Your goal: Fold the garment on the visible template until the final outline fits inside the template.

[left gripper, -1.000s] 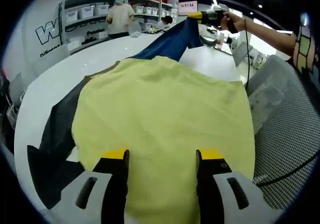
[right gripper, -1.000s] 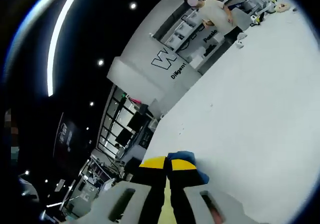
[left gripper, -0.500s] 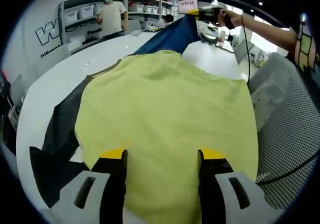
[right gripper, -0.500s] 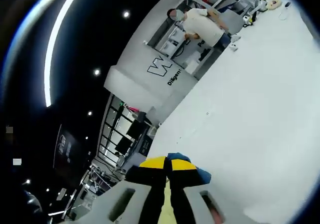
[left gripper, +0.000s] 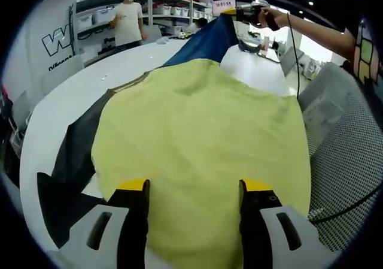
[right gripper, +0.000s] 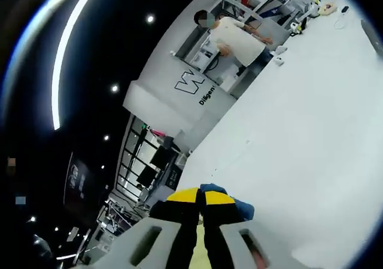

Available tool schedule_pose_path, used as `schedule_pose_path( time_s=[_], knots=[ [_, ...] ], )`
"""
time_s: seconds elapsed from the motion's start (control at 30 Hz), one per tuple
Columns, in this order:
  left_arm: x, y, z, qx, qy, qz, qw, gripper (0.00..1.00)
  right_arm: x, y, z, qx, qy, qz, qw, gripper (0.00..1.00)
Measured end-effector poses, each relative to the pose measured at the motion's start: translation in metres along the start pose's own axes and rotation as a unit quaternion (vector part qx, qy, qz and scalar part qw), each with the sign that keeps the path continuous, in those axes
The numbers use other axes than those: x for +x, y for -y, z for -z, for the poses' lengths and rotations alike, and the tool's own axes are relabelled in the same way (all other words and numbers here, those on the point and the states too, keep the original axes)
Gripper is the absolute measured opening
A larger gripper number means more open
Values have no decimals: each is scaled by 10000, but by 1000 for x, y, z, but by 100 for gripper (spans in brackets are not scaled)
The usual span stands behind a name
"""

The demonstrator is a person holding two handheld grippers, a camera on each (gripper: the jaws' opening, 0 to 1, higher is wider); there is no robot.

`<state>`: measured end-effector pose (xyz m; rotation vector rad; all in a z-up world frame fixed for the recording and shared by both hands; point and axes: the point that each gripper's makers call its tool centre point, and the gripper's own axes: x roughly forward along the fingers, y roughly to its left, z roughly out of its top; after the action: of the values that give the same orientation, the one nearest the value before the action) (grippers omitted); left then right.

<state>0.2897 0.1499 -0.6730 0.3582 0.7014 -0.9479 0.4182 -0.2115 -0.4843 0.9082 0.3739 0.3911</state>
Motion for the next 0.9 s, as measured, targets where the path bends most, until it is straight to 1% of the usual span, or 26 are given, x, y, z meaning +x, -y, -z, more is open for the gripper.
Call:
schedule_pose_path(
  time_s=[0.2, 0.27, 0.3, 0.33, 0.37, 0.4, 0.43, 0.5, 0.53, 0.6, 0.7, 0.77, 0.8, 0.87, 0.9],
  knots=[
    [0, 0, -1, 2, 4, -11, 10000, 55, 11, -27, 14, 9, -276, -350, 9990, 0],
    [0, 0, -2, -38, 23, 1, 10000, 55, 19, -47, 31, 18, -640, -627, 9960, 0],
    [-2, 2, -9, -40, 159, 30, 9999, 55, 23, -54, 38, -5, -743, -704, 9947, 0],
    [-2, 2, -10, -38, 184, 24, 9998, 55, 27, -59, 42, 18, -797, -753, 9940, 0],
    [-4, 1, -17, -42, 261, 16, 9997, 55, 30, -62, 45, 36, -821, -791, 9935, 0],
    [-5, 1, -20, -62, 311, 10, 9995, 55, 35, -71, 52, 124, -912, -907, 9916, 0],
    [-6, 0, -25, -83, 391, 0, 9992, 54, 37, -74, 54, 142, -932, -939, 9911, 0],
    [-8, -1, -34, -65, 511, -20, 9987, 53, 47, -84, 64, 192, -1044, -1035, 9890, 0],
    [-9, -1, -41, 23, 663, -38, 9978, 51, 50, -87, 67, 182, -1070, -1057, 9885, 0],
    [-11, -1, -50, -33, 826, -61, 9966, 51, 56, -93, 73, 183, -1124, -1100, 9874, 0],
    [-13, 3, -58, -111, 946, -29, 9955, 51, 65, -101, 85, 245, -1225, -1213, 9847, 0],
    [-13, 5, -61, -95, 982, -30, 9951, 50, 70, -104, 91, 305, -1267, -1223, 9839, 0],
    [-14, 7, -64, -50, 1004, -23, 9949, 50, 74, -107, 99, 355, -1309, -1199, 9835, 0],
    [-14, 9, -67, -16, 1040, -18, 9946, 50, 80, -109, 106, 395, -1379, -1191, 9825, 0],
    [-15, 10, -70, -14, 1086, -13, 9941, 49, 84, -113, 112, 431, -1429, -1204, 9814, 0]
  ],
)
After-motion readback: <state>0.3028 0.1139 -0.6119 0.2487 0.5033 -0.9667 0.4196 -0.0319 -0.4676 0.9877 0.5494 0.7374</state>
